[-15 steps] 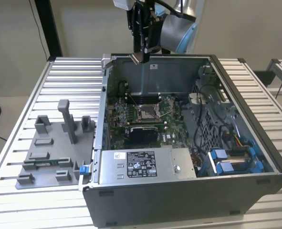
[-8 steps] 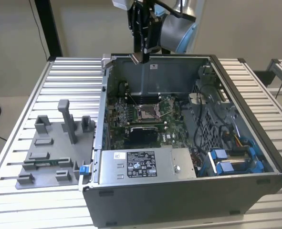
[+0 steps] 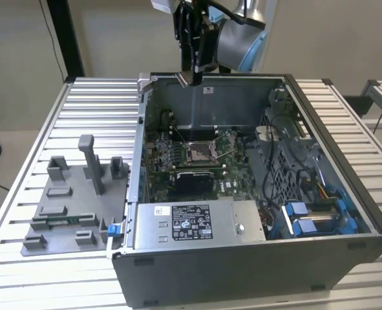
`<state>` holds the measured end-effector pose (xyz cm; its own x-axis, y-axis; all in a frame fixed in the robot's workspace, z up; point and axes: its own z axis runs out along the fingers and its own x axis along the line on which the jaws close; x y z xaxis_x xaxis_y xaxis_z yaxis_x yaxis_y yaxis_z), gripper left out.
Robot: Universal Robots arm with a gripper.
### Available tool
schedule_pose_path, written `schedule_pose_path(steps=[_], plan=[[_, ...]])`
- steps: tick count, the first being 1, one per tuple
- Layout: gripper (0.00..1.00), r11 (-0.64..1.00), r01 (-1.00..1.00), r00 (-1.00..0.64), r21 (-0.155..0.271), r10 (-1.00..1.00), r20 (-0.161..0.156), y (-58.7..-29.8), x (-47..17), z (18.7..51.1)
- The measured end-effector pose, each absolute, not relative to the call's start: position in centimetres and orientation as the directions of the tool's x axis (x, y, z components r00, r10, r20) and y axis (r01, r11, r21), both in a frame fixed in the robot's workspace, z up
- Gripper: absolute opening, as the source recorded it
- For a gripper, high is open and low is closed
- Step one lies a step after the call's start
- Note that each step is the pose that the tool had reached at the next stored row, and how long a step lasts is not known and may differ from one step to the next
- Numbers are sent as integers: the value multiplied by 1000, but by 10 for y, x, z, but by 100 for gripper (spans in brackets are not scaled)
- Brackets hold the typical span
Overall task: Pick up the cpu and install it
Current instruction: 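Place the cpu into insertion slot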
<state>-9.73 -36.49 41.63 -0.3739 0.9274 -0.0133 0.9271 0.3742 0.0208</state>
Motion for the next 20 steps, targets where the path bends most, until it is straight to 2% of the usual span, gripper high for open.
schedule_pose_path(steps=[20], plan=[[0,333,943,-333,21,943,-13,-365,-97,416]])
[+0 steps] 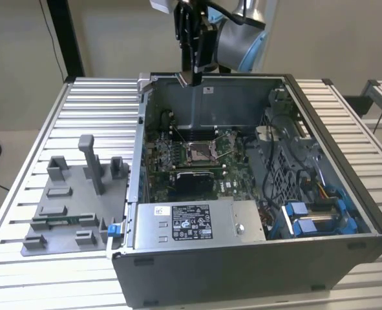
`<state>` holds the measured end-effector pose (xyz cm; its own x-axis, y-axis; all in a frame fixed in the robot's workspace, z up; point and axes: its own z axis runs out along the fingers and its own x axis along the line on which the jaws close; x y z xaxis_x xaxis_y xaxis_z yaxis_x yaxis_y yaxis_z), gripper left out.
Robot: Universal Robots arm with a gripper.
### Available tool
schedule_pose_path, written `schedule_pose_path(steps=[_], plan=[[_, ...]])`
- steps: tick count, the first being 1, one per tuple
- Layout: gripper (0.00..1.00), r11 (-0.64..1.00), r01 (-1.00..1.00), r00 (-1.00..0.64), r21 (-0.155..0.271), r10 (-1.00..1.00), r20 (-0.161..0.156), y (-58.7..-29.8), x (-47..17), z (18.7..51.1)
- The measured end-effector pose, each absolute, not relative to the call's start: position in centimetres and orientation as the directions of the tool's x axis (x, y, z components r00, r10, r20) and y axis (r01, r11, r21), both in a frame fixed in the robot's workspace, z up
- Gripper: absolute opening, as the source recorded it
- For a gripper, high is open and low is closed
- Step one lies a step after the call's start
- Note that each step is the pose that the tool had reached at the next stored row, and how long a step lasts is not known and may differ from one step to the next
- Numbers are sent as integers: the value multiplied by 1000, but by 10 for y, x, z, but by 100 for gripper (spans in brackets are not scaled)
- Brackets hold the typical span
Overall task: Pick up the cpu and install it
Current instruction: 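Place the cpu into insertion slot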
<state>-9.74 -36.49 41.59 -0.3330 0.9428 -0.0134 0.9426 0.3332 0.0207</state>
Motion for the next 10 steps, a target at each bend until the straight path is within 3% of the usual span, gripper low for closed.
schedule_pose_path(steps=[10], plan=[[0,320,947,-319,21,948,-13,-365,-97,416]])
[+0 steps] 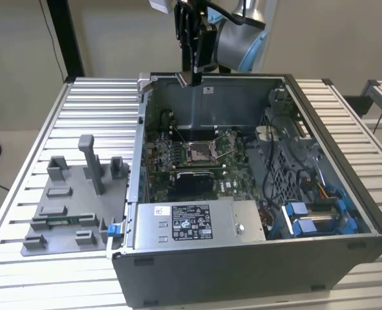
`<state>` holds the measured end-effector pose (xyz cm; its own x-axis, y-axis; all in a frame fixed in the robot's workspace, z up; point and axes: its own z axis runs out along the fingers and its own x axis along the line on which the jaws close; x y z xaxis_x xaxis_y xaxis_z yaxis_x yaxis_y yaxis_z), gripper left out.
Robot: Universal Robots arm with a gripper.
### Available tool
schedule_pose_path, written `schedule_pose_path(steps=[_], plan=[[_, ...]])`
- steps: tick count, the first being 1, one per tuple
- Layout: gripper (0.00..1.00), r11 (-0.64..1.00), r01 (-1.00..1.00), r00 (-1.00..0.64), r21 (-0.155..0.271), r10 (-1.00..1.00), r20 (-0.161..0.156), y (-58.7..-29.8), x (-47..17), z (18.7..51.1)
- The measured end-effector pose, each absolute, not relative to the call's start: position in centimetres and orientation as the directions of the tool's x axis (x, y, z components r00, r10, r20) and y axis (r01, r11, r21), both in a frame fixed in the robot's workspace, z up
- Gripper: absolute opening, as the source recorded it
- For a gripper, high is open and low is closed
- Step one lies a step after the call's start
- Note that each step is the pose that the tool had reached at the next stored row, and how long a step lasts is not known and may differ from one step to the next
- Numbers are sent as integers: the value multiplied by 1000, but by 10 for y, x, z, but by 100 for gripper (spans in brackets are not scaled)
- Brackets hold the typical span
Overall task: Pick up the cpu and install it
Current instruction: 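Place the cpu into insertion slot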
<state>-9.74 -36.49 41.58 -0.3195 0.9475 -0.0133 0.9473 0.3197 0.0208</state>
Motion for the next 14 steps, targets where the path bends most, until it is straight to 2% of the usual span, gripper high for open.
schedule_pose_path(steps=[5,14], plan=[[0,310,950,-310,21,951,-13,-365,-97,416],[0,176,984,-176,21,984,-13,-365,-97,414]])
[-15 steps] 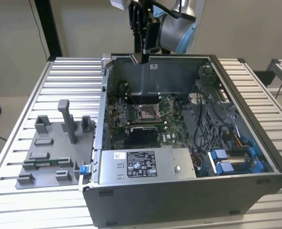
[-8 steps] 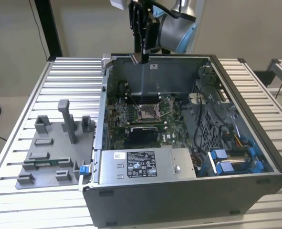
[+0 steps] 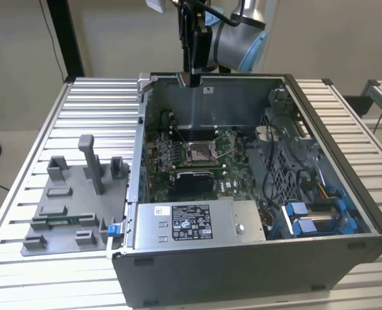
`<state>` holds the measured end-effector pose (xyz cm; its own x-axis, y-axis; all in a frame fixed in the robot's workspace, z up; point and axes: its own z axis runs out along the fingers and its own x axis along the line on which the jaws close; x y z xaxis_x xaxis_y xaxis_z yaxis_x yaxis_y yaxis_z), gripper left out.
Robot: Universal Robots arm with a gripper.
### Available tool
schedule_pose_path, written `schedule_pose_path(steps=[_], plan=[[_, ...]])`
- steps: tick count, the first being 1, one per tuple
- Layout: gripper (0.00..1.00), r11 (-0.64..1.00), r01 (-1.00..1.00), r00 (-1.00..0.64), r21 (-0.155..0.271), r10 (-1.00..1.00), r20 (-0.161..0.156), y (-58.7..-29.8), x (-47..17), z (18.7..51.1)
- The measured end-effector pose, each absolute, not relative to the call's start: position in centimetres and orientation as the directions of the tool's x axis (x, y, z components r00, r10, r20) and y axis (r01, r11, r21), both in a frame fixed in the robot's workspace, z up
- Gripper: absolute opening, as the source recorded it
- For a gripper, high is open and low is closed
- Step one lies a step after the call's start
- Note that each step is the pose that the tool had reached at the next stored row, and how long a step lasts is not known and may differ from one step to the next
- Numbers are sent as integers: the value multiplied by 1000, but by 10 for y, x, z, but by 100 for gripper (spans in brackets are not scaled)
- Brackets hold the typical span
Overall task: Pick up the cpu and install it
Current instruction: 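Place the cpu into insertion slot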
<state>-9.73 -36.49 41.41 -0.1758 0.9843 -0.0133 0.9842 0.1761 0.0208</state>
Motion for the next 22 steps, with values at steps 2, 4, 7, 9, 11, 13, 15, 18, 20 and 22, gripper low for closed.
schedule_pose_path(steps=[2,4,7,9,11,13,15,18,20,22], plan=[[0,145,989,-144,21,989,-13,-365,-97,414],[0,120,993,-120,21,993,-13,-365,-97,413],[0,99,995,-99,21,995,-13,-365,-97,412],[0,99,995,-99,21,995,-13,-365,-97,412],[0,98,995,-98,21,995,-13,-365,-97,411],[0,98,995,-98,21,995,-13,-365,-97,410],[0,98,995,-97,21,995,-13,-365,-96,409],[0,97,995,-97,21,995,-13,-365,-92,407],[0,97,995,-96,21,995,-13,-365,-89,406],[0,96,995,-96,21,995,-13,-365,-87,404]])
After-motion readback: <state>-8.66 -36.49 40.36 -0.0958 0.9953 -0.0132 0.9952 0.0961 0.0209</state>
